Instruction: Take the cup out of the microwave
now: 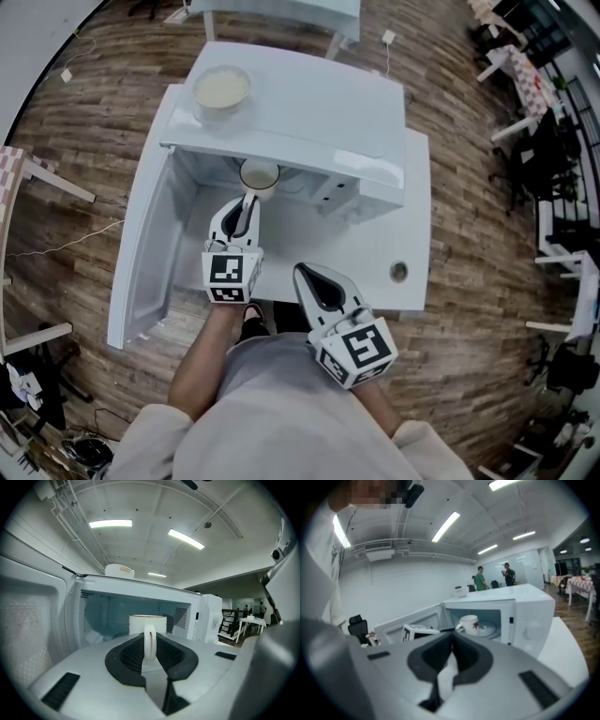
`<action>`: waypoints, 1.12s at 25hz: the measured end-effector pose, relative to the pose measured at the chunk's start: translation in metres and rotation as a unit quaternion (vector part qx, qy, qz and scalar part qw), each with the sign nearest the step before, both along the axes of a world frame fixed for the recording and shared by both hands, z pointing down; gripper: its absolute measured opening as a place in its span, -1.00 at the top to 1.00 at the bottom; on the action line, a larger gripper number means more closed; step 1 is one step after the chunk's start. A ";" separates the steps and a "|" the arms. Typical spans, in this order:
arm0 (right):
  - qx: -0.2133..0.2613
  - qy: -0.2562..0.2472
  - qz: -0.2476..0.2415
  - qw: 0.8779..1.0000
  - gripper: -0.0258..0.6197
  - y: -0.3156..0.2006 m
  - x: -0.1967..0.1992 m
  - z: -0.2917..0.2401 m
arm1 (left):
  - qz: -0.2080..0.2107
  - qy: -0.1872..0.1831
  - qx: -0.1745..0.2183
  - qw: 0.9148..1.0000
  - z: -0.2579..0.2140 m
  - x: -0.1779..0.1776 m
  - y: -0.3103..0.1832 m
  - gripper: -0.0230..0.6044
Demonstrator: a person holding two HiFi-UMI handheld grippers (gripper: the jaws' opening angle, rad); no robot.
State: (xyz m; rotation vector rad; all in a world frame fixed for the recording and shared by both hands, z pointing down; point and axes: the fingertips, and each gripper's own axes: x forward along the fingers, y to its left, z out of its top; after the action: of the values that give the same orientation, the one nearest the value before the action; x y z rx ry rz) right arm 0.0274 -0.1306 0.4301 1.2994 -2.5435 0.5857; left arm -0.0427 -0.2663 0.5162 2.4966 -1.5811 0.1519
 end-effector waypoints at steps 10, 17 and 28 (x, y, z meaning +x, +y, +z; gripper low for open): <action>0.012 -0.008 0.000 1.000 0.85 0.005 -0.011 -0.009 | -0.003 0.011 -0.006 1.000 -0.009 -0.010 0.009 0.72; 0.021 -0.011 0.001 1.000 0.85 0.010 -0.015 -0.013 | -0.003 0.014 -0.009 1.000 -0.013 -0.018 0.022 0.72; 0.040 -0.004 0.009 0.999 0.85 0.017 -0.022 -0.018 | 0.003 0.028 -0.023 0.999 -0.022 -0.030 0.046 0.72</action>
State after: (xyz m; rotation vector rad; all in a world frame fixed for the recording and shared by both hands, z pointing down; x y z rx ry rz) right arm 0.0053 -0.1135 0.4117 1.3501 -2.5891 0.5002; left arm -0.0726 -0.2208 0.4944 2.4490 -1.5307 0.1169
